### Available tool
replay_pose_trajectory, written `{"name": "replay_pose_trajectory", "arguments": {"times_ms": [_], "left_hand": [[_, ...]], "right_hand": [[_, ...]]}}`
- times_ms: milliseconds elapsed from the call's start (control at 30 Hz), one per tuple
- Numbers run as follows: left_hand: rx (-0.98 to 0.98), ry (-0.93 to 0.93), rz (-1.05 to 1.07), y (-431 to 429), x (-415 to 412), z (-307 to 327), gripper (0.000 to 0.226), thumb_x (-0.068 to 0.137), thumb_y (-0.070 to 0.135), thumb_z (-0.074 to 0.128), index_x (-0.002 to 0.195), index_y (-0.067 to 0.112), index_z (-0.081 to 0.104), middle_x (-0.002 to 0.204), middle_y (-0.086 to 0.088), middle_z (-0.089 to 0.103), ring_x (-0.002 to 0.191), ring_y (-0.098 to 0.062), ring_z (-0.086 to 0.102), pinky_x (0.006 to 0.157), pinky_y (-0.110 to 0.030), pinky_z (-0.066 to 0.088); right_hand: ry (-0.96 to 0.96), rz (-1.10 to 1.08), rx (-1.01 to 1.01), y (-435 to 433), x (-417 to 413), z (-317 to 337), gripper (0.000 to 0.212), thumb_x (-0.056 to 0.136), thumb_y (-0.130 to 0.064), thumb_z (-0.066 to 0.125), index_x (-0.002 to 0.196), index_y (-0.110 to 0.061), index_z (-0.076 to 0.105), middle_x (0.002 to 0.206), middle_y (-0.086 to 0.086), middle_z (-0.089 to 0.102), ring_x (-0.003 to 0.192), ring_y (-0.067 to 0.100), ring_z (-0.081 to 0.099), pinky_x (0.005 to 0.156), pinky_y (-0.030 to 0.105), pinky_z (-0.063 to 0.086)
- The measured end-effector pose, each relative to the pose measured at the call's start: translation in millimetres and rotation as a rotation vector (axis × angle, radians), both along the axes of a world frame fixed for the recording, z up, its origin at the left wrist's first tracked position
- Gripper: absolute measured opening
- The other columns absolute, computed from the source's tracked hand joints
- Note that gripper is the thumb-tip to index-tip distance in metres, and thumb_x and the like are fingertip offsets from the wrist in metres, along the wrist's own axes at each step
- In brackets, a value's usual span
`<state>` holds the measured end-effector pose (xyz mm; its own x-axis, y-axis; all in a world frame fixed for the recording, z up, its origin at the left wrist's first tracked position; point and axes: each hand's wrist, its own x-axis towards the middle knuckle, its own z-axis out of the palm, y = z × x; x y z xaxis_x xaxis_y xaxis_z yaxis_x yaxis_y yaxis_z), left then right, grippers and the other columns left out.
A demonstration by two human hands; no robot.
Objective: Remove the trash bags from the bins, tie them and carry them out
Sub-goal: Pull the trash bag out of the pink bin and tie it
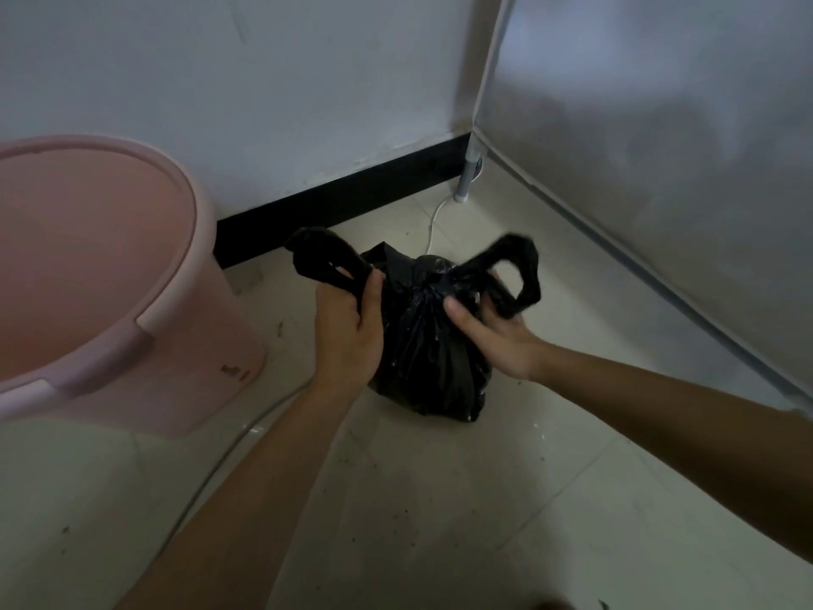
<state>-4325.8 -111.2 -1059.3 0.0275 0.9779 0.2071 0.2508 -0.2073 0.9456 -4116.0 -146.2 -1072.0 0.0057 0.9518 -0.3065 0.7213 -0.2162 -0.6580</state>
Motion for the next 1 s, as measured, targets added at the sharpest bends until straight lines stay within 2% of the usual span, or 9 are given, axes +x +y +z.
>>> {"name": "replay_pose_trajectory", "arguments": {"times_ms": [100, 200, 333, 467, 567, 667, 800, 867, 1000], "left_hand": [[-0.03, 0.033, 0.014, -4, 2, -1, 0.036, 0.106, 0.036, 0.038, 0.116, 0.015, 0.066, 0.101, 0.007, 0.071, 0.095, 0.001, 0.066, 0.082, -0.021, 0.055], [-0.004, 0.026, 0.032, 2, 0, -5, 0.031, 0.107, 0.031, 0.037, 0.126, 0.02, 0.06, 0.119, 0.015, 0.064, 0.109, 0.008, 0.058, 0.093, -0.01, 0.045], [-0.015, 0.176, -0.021, 24, 0, -19, 0.038, 0.107, 0.032, 0.038, 0.133, 0.013, 0.057, 0.114, 0.011, 0.058, 0.1, 0.01, 0.049, 0.082, -0.004, 0.037], [-0.021, 0.43, -0.032, 24, -1, -77, 0.029, 0.105, 0.028, 0.042, 0.086, 0.008, 0.053, 0.077, -0.008, 0.059, 0.069, -0.022, 0.057, 0.065, -0.041, 0.05], [0.02, 0.506, 0.062, 23, 0, -108, 0.035, 0.101, 0.035, 0.036, 0.074, 0.014, 0.042, 0.064, -0.004, 0.048, 0.056, -0.022, 0.049, 0.051, -0.036, 0.041], [0.063, 0.514, 0.088, 27, 5, -116, 0.028, 0.098, 0.028, 0.037, 0.073, 0.016, 0.041, 0.063, -0.004, 0.044, 0.055, -0.02, 0.045, 0.052, -0.032, 0.032], [0.063, 0.506, 0.091, 31, 9, -133, 0.02, 0.092, 0.02, 0.038, 0.072, 0.019, 0.036, 0.064, -0.01, 0.046, 0.057, -0.023, 0.049, 0.058, -0.033, 0.039], [0.027, 0.501, 0.057, 33, 9, -136, 0.019, 0.091, 0.021, 0.036, 0.073, 0.02, 0.034, 0.065, -0.011, 0.046, 0.059, -0.026, 0.051, 0.061, -0.033, 0.038], [-0.171, 0.328, 0.017, 33, 5, -123, 0.036, 0.103, 0.033, 0.035, 0.077, 0.012, 0.05, 0.076, -0.005, 0.055, 0.07, -0.021, 0.055, 0.068, -0.031, 0.04]], "right_hand": [[0.153, -0.139, 0.241, 21, -15, 18, 0.054, 0.098, -0.067, 0.033, 0.132, -0.03, 0.051, 0.146, 0.0, 0.046, 0.145, 0.019, 0.03, 0.119, 0.039, 0.023], [0.275, -0.311, 0.188, 35, -33, 23, 0.035, 0.103, -0.046, 0.042, 0.117, -0.017, 0.057, 0.102, -0.005, 0.063, 0.109, 0.018, 0.058, 0.092, 0.026, 0.04], [0.166, -0.406, 0.143, 47, -51, -2, 0.046, 0.107, -0.038, 0.036, 0.124, -0.002, 0.057, 0.112, 0.017, 0.063, 0.106, 0.028, 0.058, 0.082, 0.024, 0.036], [0.078, -0.399, 0.168, 43, -68, -45, 0.034, 0.107, -0.021, 0.038, 0.123, 0.005, 0.052, 0.118, 0.024, 0.059, 0.112, 0.038, 0.055, 0.081, 0.023, 0.032], [-0.032, -0.263, 0.027, 40, -68, -72, 0.047, 0.107, -0.028, 0.027, 0.135, 0.005, 0.047, 0.134, 0.024, 0.051, 0.129, 0.041, 0.046, 0.1, 0.032, 0.034], [-0.043, -0.21, 0.024, 39, -62, -79, 0.046, 0.107, -0.026, 0.024, 0.133, 0.001, 0.051, 0.137, 0.023, 0.053, 0.128, 0.034, 0.048, 0.107, 0.045, 0.032], [0.171, -0.503, 0.134, 43, -63, -84, 0.029, 0.105, -0.016, 0.039, 0.078, -0.013, 0.047, 0.073, -0.002, 0.05, 0.068, 0.015, 0.051, 0.068, 0.035, 0.038], [0.135, -0.458, 0.091, 47, -62, -84, 0.021, 0.104, -0.019, 0.042, 0.095, -0.004, 0.055, 0.085, 0.003, 0.055, 0.083, 0.027, 0.055, 0.075, 0.034, 0.042], [0.185, -0.485, -0.061, 55, -55, -68, 0.051, 0.103, -0.043, 0.043, 0.11, 0.003, 0.064, 0.11, 0.018, 0.065, 0.107, 0.031, 0.059, 0.092, 0.032, 0.044]]}}
